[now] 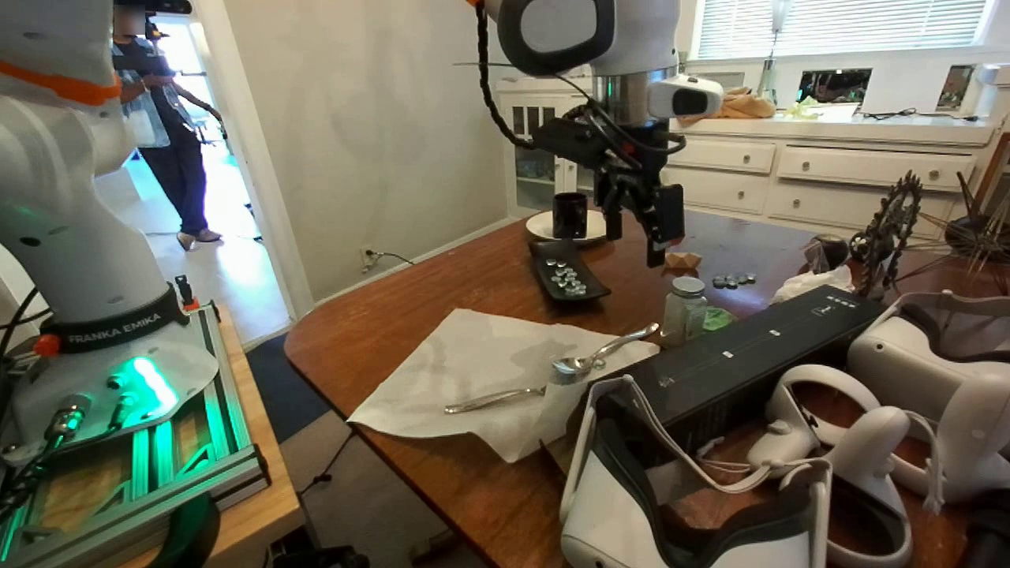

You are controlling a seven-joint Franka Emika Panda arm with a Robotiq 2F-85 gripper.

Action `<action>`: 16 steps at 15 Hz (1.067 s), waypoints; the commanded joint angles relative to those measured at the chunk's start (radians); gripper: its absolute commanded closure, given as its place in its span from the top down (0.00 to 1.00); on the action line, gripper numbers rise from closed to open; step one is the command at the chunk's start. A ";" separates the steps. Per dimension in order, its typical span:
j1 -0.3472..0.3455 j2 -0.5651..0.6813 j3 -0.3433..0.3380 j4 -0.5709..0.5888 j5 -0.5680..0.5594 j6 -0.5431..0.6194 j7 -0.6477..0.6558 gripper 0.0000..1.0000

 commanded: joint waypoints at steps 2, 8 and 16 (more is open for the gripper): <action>-0.022 0.078 0.034 0.056 -0.040 0.087 0.085 1.00; -0.008 0.108 0.048 0.048 -0.066 0.118 0.218 1.00; -0.008 0.185 0.072 0.053 -0.080 0.195 0.244 1.00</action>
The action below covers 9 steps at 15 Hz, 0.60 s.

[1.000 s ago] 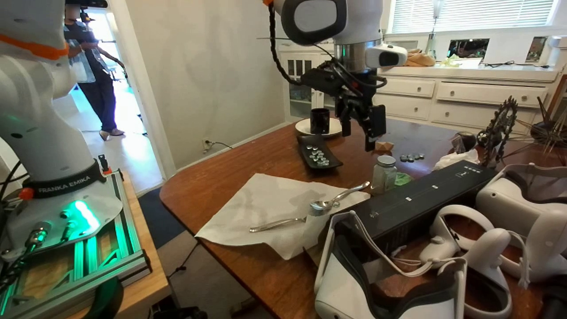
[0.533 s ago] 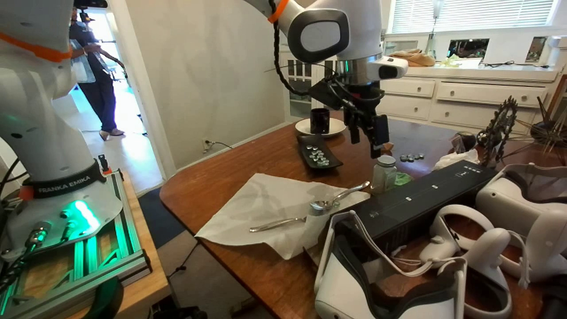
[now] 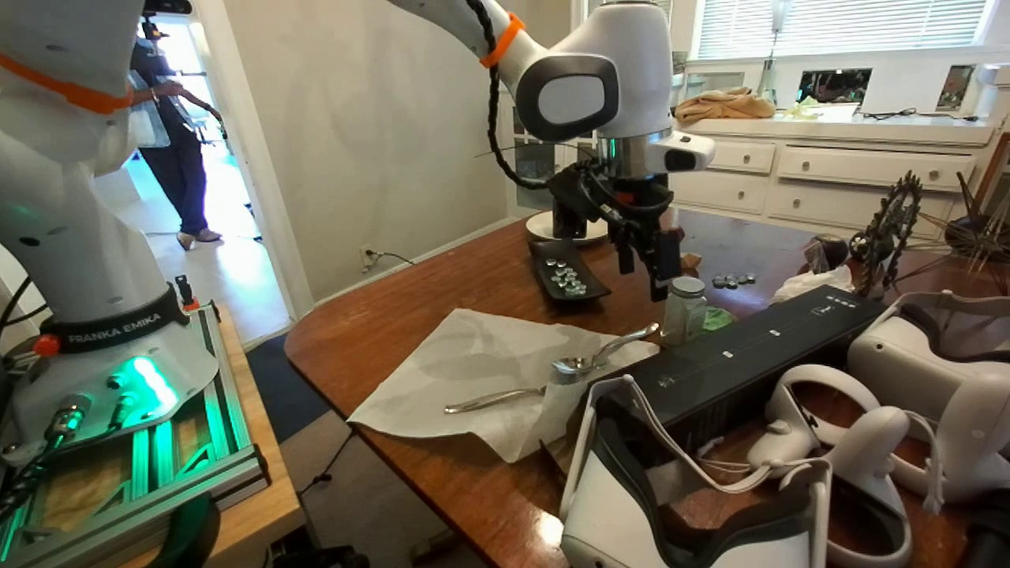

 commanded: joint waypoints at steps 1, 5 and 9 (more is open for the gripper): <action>-0.015 0.010 0.018 0.003 -0.018 0.010 0.013 1.00; -0.016 0.014 0.020 0.003 -0.019 0.014 0.014 1.00; -0.018 0.050 0.025 0.023 -0.021 -0.002 0.013 1.00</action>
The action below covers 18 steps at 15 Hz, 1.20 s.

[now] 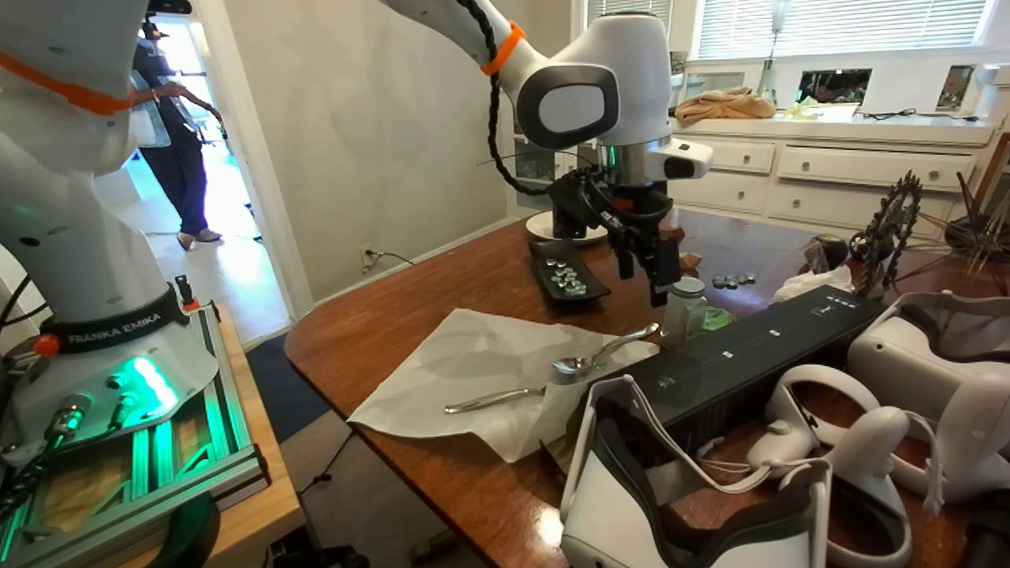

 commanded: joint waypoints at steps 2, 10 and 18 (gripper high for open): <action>-0.024 0.050 0.037 0.024 -0.003 -0.020 -0.008 1.00; -0.011 0.129 0.042 0.047 -0.068 -0.008 -0.032 1.00; -0.064 0.139 0.052 0.081 -0.122 0.054 -0.127 1.00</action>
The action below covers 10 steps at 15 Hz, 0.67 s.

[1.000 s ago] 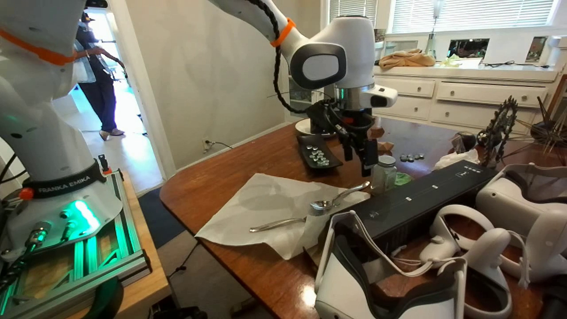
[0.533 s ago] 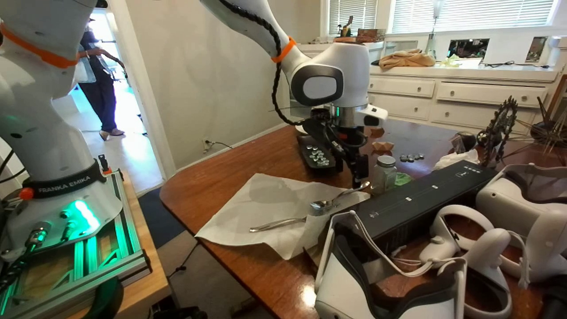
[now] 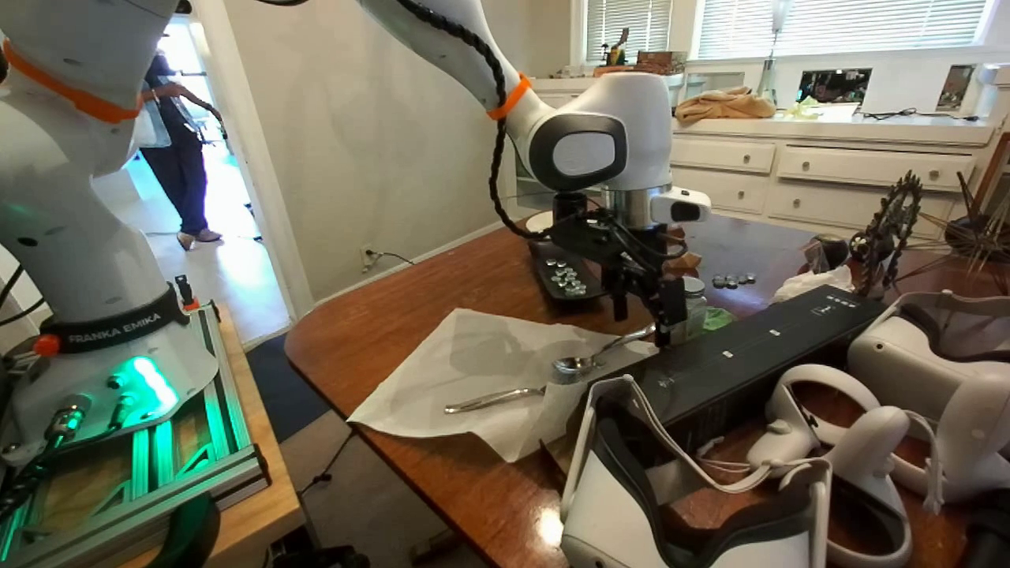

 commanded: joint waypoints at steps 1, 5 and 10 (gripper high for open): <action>-0.048 0.025 0.047 0.037 0.008 0.044 -0.056 1.00; -0.090 0.055 0.094 0.090 0.026 0.041 -0.117 1.00; -0.138 0.118 0.149 0.174 0.027 0.012 -0.221 1.00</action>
